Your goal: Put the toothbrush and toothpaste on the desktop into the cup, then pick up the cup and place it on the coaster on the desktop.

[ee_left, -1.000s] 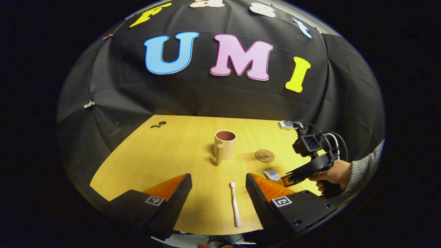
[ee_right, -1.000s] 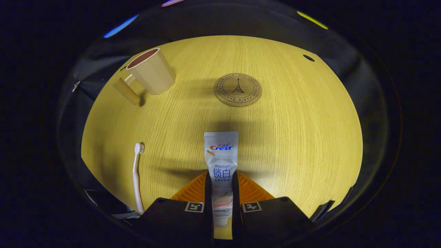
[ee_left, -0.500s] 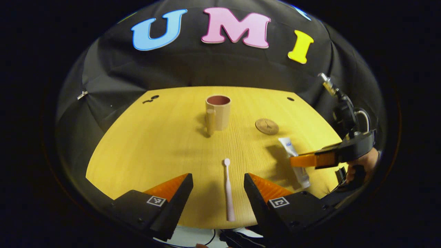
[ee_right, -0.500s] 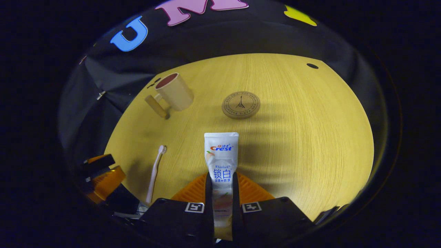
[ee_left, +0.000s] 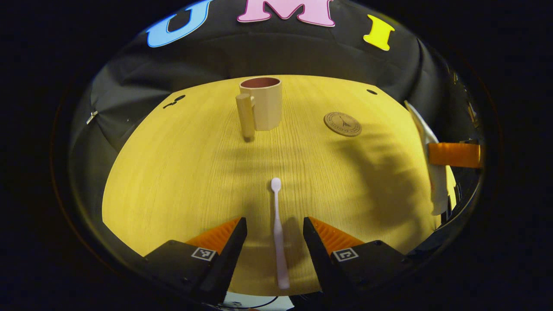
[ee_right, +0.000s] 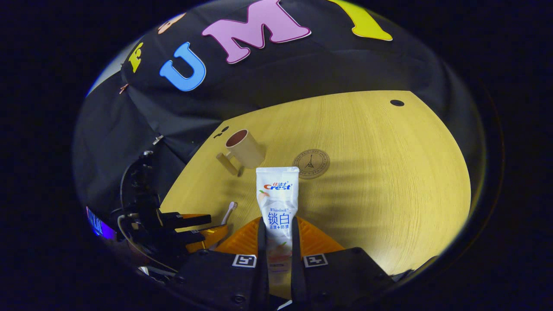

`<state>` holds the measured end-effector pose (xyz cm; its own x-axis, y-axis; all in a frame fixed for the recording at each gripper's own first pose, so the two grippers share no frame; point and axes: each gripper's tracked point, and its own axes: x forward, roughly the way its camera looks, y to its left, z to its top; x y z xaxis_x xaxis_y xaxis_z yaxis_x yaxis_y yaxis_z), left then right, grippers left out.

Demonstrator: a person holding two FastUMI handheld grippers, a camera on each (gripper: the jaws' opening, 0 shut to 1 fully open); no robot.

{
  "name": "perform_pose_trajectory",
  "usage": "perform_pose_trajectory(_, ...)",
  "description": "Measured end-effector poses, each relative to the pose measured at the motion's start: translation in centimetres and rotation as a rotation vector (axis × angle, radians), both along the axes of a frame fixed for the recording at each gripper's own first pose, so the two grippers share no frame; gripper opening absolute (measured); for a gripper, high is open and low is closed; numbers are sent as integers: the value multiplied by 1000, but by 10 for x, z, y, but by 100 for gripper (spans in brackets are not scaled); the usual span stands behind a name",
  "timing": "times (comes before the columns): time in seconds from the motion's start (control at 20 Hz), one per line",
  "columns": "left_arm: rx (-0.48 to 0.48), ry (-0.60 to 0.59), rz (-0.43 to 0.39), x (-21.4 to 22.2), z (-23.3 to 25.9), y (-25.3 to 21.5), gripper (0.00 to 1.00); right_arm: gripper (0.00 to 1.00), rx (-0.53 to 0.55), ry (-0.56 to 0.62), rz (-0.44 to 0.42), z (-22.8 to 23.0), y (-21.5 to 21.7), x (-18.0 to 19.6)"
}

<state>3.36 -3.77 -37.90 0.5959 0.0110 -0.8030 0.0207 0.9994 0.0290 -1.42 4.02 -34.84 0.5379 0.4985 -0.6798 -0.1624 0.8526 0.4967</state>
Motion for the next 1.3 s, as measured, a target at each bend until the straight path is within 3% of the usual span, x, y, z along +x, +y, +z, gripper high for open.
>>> perform_pose_trajectory(0.2, 43, 45, 3, 5, -12, 1, 67, 24, 3, -34, 5, 9, -15, 7)
perform_pose_trajectory(0.3, 50, 66, 2, 6, -17, 0, 65, 25, 15, -48, 7, 16, -19, 12)
perform_pose_trajectory(0.55, -9, 101, 11, 10, -20, -7, 54, 24, 51, -62, -4, 23, -24, 21)
perform_pose_trajectory(0.6, -17, 103, 19, 10, -19, -8, 44, 24, 55, -62, -8, 24, -25, 22)
perform_pose_trajectory(0.75, 11, 110, 13, 13, -19, -4, 35, 24, 61, -67, -22, 27, -27, 26)
perform_pose_trajectory(0.8, 31, 107, -1, 15, -20, -3, 15, 24, 58, -69, -24, 28, -28, 26)
perform_pose_trajectory(0.9, 59, 113, -39, 15, -18, -3, 7, 24, 56, -71, -35, 31, -27, 27)
perform_pose_trajectory(1.15, -77, 119, -119, 13, -14, -11, 6, 24, 39, -87, -74, 40, -15, 34)
perform_pose_trajectory(1.3, -132, 52, -163, 16, 5, -7, 6, 24, 28, -104, -101, 48, -2, 39)
